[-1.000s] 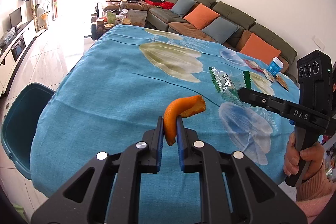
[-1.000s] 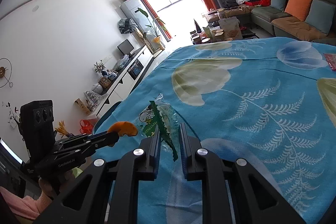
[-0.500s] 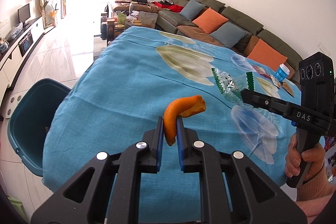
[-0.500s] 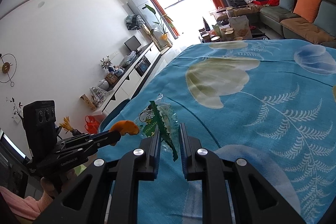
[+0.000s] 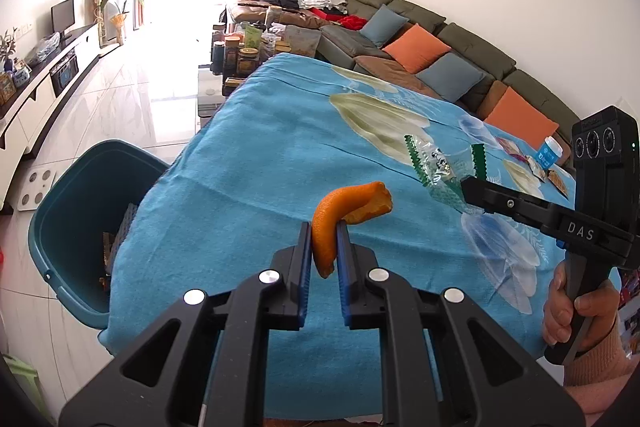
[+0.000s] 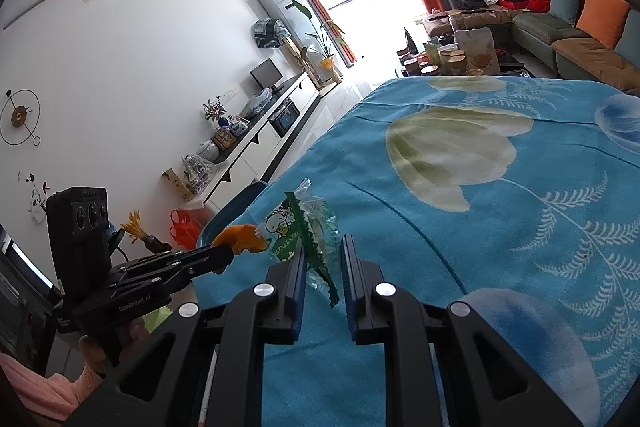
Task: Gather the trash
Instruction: 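Lift the orange peel and green wrapper and carry them toward the teal bin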
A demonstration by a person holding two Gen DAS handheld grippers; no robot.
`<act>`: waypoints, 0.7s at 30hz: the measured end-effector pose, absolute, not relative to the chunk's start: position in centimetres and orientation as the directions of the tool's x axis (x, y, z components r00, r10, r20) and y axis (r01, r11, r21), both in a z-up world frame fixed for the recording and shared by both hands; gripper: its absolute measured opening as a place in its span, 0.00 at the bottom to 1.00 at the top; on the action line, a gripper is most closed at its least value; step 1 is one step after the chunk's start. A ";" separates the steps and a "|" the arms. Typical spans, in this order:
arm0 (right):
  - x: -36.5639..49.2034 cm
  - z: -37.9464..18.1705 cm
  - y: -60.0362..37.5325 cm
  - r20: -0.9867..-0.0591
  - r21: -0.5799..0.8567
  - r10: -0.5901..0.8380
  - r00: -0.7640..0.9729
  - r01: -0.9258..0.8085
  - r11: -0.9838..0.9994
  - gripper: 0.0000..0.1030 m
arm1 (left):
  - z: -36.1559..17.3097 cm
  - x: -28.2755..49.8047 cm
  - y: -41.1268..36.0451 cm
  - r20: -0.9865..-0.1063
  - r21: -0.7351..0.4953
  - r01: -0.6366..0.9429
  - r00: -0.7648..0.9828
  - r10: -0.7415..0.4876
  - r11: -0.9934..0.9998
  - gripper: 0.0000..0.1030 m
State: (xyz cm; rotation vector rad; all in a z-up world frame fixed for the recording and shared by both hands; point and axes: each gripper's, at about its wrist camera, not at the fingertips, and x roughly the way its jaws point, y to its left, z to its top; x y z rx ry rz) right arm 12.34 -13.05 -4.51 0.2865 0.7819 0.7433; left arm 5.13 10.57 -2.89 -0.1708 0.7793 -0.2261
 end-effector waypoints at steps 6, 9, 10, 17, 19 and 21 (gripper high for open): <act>12.6 -4.4 -11.9 -0.535 0.492 0.709 0.460 -0.512 0.704 0.15 | -2.8 4.9 11.5 -0.671 -0.241 0.117 0.697 -0.253 0.963 0.12; 12.5 -4.1 -11.3 -0.535 0.488 0.713 0.453 -0.524 0.698 0.15 | -2.8 4.7 11.9 -0.670 -0.244 0.107 0.700 -0.247 0.964 0.12; 12.5 -4.1 -11.0 -0.535 0.488 0.716 0.449 -0.528 0.695 0.15 | -2.8 4.7 12.0 -0.669 -0.246 0.104 0.701 -0.246 0.964 0.12; 12.9 -3.7 -9.5 -0.536 0.479 0.725 0.434 -0.550 0.684 0.15 | -2.7 4.4 13.1 -0.666 -0.246 0.081 0.709 -0.230 0.966 0.12; 12.9 -3.7 -9.1 -0.537 0.479 0.727 0.428 -0.555 0.680 0.15 | -2.6 4.3 13.4 -0.665 -0.247 0.074 0.713 -0.225 0.966 0.12; 13.0 -3.7 -8.8 -0.538 0.480 0.730 0.422 -0.558 0.677 0.15 | -2.6 4.2 13.7 -0.663 -0.249 0.068 0.715 -0.221 0.966 0.12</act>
